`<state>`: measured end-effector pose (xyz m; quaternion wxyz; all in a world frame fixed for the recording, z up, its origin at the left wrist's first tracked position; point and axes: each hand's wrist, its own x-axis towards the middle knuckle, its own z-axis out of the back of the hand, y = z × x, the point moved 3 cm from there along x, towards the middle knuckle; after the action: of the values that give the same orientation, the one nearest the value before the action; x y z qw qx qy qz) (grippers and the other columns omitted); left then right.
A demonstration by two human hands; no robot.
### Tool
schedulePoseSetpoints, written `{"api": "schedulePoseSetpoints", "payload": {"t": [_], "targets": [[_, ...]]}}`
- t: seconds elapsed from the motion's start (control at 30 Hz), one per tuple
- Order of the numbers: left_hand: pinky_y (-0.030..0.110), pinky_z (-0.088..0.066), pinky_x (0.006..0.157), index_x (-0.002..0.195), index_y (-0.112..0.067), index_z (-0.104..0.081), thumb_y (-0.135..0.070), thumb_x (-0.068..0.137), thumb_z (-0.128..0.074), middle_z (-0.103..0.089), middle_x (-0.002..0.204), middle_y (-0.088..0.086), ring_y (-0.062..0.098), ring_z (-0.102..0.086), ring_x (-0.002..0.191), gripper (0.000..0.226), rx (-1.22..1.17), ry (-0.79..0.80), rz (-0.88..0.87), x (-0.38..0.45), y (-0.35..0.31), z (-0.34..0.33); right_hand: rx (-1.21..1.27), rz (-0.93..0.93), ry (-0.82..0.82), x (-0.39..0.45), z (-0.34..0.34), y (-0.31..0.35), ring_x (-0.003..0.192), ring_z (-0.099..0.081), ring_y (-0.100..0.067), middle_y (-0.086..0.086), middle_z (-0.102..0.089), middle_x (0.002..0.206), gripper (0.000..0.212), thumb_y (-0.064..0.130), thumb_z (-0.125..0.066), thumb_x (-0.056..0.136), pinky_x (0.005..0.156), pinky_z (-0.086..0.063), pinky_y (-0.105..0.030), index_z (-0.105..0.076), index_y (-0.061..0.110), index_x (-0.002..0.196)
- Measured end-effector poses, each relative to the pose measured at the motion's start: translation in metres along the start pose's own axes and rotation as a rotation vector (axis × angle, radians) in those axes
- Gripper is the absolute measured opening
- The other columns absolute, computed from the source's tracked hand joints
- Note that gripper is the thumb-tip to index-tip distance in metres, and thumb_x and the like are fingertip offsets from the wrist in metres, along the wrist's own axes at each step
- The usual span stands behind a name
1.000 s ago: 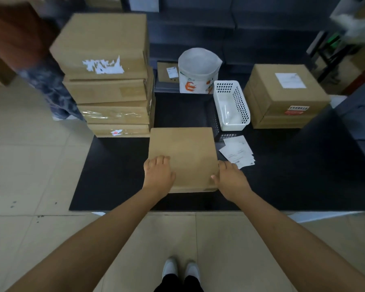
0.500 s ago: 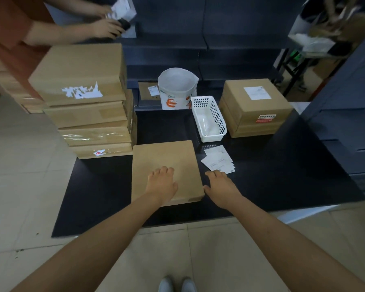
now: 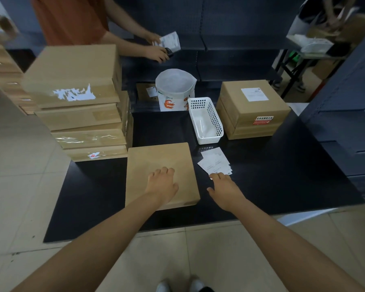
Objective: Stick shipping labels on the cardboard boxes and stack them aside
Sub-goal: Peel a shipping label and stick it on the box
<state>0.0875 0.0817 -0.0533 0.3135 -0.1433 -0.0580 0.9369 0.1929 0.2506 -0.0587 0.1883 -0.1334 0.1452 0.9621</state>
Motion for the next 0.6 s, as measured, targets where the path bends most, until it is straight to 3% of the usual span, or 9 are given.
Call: {"api": "schedulePoseSetpoints", "payload": {"t": [0.3, 0.43, 0.6], "targets": [[0.036, -0.033, 0.100, 0.135, -0.017, -0.041, -0.032, 0.094, -0.044, -0.047, 0.133, 0.006, 0.025, -0.045, 0.120, 0.044, 0.034, 0.054, 0.105, 0.052, -0.051, -0.013, 0.027, -0.039, 0.034, 0.038, 0.001, -0.079, 0.125, -0.040, -0.025, -0.010, -0.043, 0.138, 0.044, 0.031, -0.046, 0.099, 0.100, -0.039, -0.033, -0.039, 0.010, 0.137], [0.037, -0.032, 0.101, 0.134, -0.016, -0.042, -0.034, 0.096, -0.045, -0.046, 0.135, 0.006, 0.027, -0.044, 0.121, 0.043, 0.043, 0.081, 0.183, 0.087, -0.082, -0.018, 0.020, 0.006, 0.085, 0.065, -0.002, -0.110, 0.124, -0.040, -0.025, -0.010, -0.042, 0.138, 0.046, 0.033, -0.046, 0.099, 0.102, -0.040, -0.034, -0.039, 0.009, 0.138], [0.035, -0.029, 0.104, 0.138, -0.019, -0.039, -0.036, 0.096, -0.044, -0.045, 0.138, 0.004, 0.024, -0.042, 0.125, 0.046, 0.041, 0.007, 0.152, 0.112, -0.104, -0.025, -0.016, 0.113, 0.054, 0.105, -0.005, -0.121, 0.131, -0.034, -0.025, -0.008, -0.035, 0.146, 0.058, 0.040, -0.052, 0.095, 0.108, -0.032, -0.036, -0.035, 0.012, 0.143]]}}
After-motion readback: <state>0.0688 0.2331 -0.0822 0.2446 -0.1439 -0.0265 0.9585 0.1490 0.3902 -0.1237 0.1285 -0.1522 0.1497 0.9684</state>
